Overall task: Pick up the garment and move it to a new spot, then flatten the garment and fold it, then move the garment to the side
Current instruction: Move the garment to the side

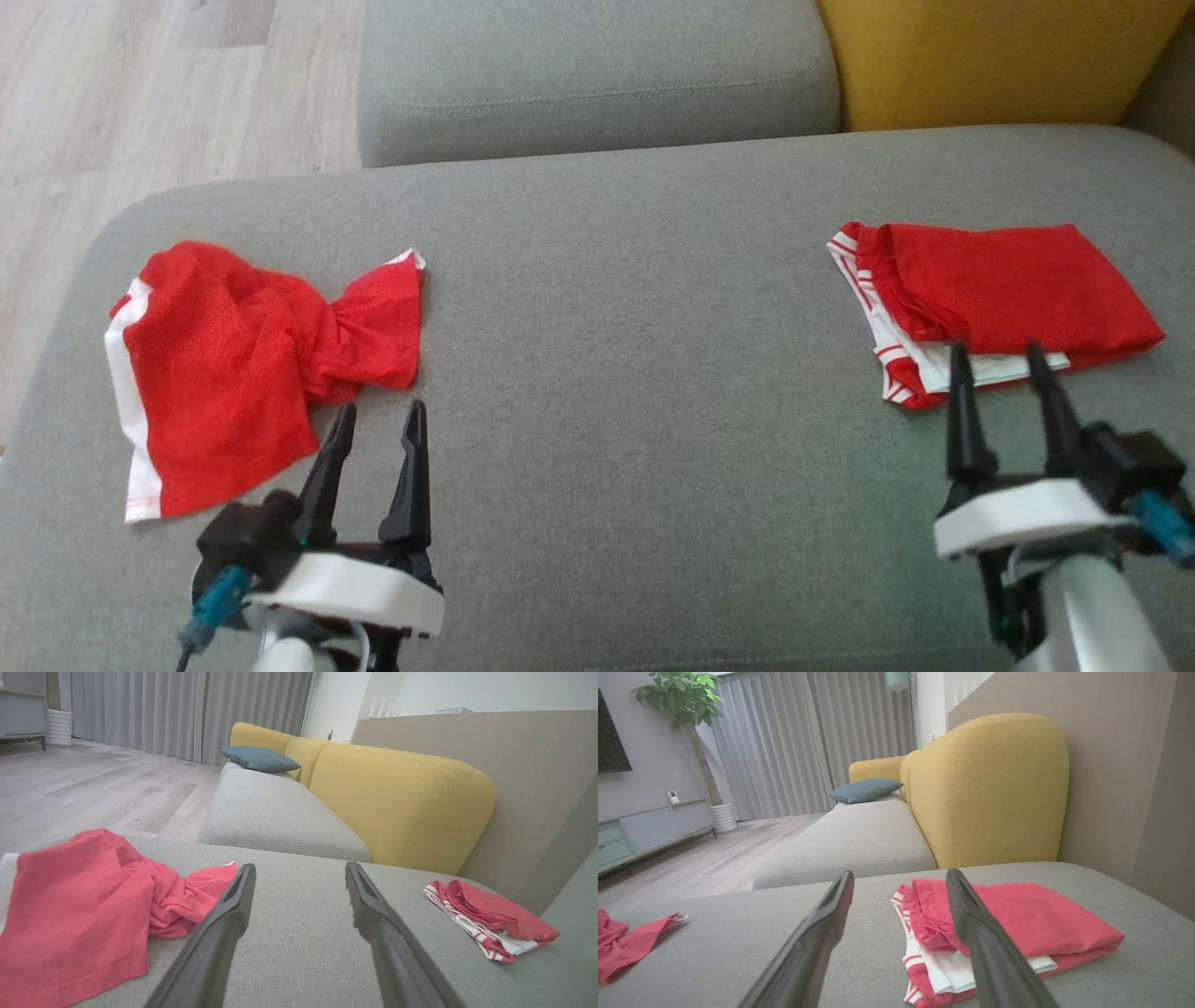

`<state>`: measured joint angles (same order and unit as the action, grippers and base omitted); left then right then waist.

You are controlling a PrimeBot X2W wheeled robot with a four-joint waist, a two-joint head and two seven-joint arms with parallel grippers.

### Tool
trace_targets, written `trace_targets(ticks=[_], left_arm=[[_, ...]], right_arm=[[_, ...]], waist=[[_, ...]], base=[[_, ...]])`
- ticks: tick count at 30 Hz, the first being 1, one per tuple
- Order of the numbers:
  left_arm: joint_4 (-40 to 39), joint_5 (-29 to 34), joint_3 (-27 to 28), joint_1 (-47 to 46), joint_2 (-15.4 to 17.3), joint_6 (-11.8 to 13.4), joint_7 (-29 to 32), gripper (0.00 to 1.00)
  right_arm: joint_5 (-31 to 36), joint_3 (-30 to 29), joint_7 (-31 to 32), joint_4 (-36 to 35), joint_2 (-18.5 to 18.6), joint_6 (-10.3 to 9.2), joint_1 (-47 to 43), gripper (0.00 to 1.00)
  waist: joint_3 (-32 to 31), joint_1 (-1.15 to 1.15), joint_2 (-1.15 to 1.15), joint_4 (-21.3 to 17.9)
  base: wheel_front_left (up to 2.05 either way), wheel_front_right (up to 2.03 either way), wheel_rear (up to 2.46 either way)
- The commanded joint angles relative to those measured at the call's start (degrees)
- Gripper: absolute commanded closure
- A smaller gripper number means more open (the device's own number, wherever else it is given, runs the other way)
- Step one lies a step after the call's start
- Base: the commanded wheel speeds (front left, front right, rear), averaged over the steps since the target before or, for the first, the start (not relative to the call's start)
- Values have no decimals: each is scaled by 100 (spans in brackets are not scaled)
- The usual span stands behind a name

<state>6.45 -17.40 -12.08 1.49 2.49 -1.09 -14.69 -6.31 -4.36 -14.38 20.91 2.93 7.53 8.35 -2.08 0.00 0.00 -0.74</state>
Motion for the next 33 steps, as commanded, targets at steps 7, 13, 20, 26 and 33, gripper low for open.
trace_targets(ticks=[7, 13, 20, 26, 33], left_arm=[[-302, -74, 318, -49, 39, 47, -31, 0], [-402, -29, 291, 25, 39, 99, -31, 0], [-431, -35, 283, 24, 39, 117, -31, 0], [-404, -45, 273, 10, 39, 97, -31, 0], [-382, -63, 279, -25, 39, 101, -31, 0]], right_arm=[[-281, 333, -62, -520, -4, -4, -301, 0], [-340, 306, -62, -606, -4, -4, -425, 0], [-391, 310, -62, -637, -5, -4, -412, 0], [-391, 310, -62, -647, -5, -4, -409, 0], [-412, 297, -62, -639, -5, -4, -412, 0]], waist=[[-87, 0, 0, -68], [-103, 0, 0, -97], [-78, 0, 0, -103], [-50, 0, 0, -100], [-29, 0, 0, -6]], base=[[0, 0, 0], [0, 0, 0], [0, 0, 0], [0, 0, 0], [0, 0, 0]])
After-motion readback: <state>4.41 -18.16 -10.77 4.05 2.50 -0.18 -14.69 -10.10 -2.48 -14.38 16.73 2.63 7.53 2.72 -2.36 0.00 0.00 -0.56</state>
